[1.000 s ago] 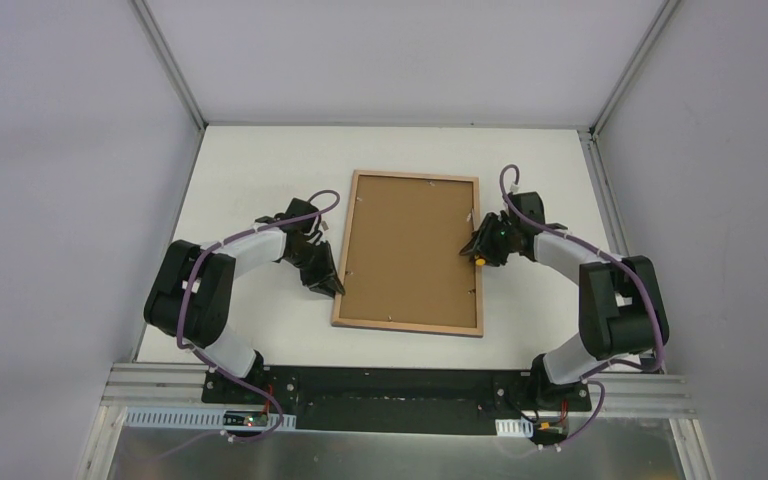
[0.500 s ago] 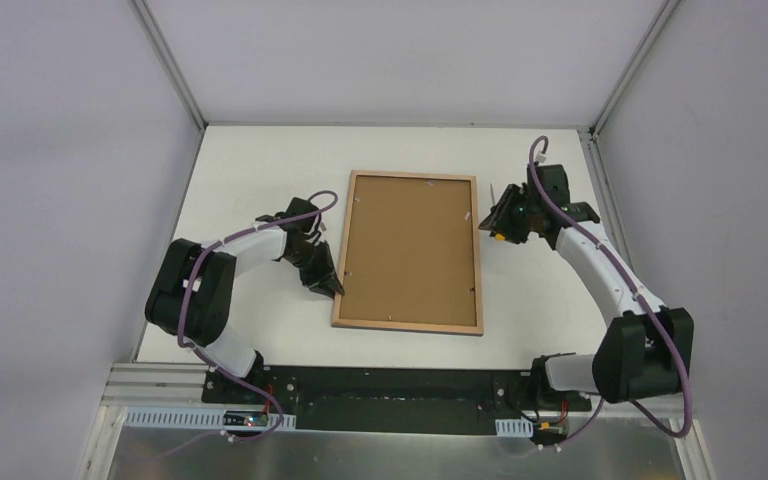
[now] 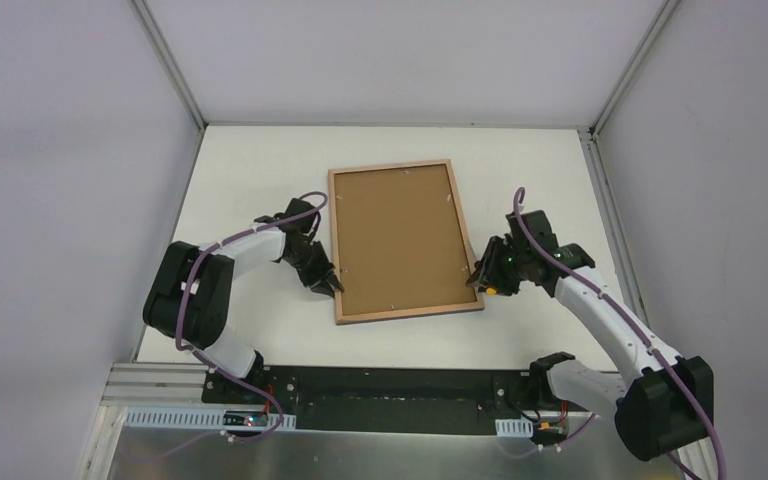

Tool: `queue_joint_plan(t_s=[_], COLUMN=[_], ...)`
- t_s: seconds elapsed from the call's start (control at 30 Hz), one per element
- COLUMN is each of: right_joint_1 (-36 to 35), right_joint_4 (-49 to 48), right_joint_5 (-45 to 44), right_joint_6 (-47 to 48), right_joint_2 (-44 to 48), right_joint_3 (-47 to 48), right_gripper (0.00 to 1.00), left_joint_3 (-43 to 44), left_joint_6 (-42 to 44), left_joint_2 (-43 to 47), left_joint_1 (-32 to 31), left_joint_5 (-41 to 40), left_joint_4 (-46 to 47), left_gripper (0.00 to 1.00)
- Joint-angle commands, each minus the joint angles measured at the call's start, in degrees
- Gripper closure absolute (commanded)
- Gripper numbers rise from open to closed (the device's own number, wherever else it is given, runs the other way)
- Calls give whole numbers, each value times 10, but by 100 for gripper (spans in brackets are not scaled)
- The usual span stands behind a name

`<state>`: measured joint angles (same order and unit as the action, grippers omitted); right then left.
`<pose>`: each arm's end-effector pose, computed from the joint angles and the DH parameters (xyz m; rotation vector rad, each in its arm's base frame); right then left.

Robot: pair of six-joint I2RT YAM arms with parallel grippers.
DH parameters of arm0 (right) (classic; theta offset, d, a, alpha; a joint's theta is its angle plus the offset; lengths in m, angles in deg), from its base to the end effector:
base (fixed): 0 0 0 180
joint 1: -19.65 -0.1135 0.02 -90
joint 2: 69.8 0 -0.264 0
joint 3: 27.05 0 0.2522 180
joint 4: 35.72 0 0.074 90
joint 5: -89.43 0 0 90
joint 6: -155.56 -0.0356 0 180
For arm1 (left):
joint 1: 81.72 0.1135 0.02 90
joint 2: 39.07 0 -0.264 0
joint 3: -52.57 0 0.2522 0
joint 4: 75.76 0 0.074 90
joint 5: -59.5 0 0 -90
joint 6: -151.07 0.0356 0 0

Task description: Take the photo out of the frame

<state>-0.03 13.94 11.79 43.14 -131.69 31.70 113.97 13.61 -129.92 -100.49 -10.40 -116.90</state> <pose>0.1982 0.0790 0.2459 -0.0320 2.5547 0.5666 0.2604 -0.1014 0.1521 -0.6475 2.8945 -0.7171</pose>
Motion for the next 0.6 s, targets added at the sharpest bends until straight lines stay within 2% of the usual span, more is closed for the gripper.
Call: queue_joint_plan(t_s=[0.0,0.57], right_joint_1=[-19,-50], right_joint_4=[0,-30], right_joint_5=[8,15], right_joint_6=[-16,4], right_joint_2=[32,5], right_joint_3=[-20,-43], right_gripper=[100,100], left_joint_3=[-4,20], left_joint_6=[-64,-5], left_joint_2=[-29,-62], left_joint_1=[12,89], left_joint_5=[-111,-90], left_joint_4=[-21,-21], left_gripper=[100,100])
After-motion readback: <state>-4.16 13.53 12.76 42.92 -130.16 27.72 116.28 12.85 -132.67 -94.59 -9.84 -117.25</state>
